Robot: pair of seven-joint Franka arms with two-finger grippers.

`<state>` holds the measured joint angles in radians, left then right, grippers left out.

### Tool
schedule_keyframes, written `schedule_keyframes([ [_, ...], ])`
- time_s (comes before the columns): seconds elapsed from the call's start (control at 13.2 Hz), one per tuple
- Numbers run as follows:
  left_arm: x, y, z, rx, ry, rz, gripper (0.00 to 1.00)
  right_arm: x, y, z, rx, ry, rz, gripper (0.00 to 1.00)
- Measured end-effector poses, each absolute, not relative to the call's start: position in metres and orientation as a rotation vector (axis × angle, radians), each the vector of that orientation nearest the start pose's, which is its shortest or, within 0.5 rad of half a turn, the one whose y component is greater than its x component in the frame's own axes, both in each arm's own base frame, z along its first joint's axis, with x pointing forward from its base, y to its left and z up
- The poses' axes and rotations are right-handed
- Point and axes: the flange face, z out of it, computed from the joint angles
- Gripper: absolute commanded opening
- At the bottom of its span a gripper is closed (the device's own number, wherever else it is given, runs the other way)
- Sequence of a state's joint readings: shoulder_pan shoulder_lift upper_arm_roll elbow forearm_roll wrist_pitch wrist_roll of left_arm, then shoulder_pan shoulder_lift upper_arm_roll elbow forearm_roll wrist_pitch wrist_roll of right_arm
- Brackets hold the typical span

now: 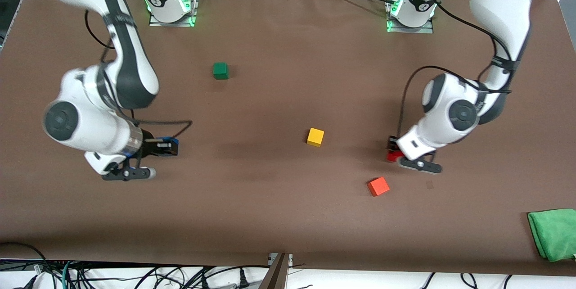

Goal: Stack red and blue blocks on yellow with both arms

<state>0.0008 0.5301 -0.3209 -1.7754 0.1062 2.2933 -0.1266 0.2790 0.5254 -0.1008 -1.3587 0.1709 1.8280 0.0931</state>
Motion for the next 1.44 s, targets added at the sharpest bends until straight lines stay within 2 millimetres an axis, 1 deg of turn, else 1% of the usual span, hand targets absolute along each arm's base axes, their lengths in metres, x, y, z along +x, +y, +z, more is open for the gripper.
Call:
schedule_keyframes([
  [0.15, 0.613, -0.267, 0.293, -3.208, 0.297, 0.017, 0.0, 0.682, 0.151, 0.446, -3.04, -0.095, 0.128, 0.01],
  [0.23, 0.601, -0.303, 0.299, -3.211, 0.262, 0.022, 0.0, 0.682, 0.151, 0.455, -3.062, -0.112, 0.128, 0.01],
  [0.38, 0.581, -0.358, 0.299, -3.214, 0.246, 0.037, 0.0, 0.682, 0.152, 0.46, -3.087, -0.132, 0.121, 0.01],
  [0.45, 0.574, -0.378, 0.296, -3.215, 0.255, 0.047, 0.01, 0.682, 0.154, 0.46, -3.089, -0.138, 0.121, 0.01],
  [0.53, 0.57, -0.391, 0.291, -3.214, 0.268, 0.058, 0.01, 0.682, 0.157, 0.459, -3.089, -0.147, 0.123, 0.01],
  [0.61, 0.568, -0.4, 0.285, -3.21, 0.285, 0.063, 0.01, 0.681, 0.161, 0.458, -3.089, -0.155, 0.125, 0.01],
  [0.76, 0.567, -0.409, 0.271, -3.178, 0.333, 0.054, 0.01, 0.68, 0.166, 0.457, -3.09, -0.167, 0.127, 0.01],
  [0.98, 0.563, -0.421, 0.257, -3.16, 0.371, 0.064, 0.01, 0.68, 0.167, 0.458, -3.091, -0.168, 0.12, 0.01],
  [1.21, 0.564, -0.425, 0.256, -3.161, 0.374, 0.061, 0.02, 0.681, 0.167, 0.46, -3.09, -0.168, 0.107, 0.01],
  [1.44, 0.566, -0.424, 0.256, -3.158, 0.367, 0.057, 0.02, 0.682, 0.167, 0.462, -3.092, -0.128, 0.096, 0.01],
])
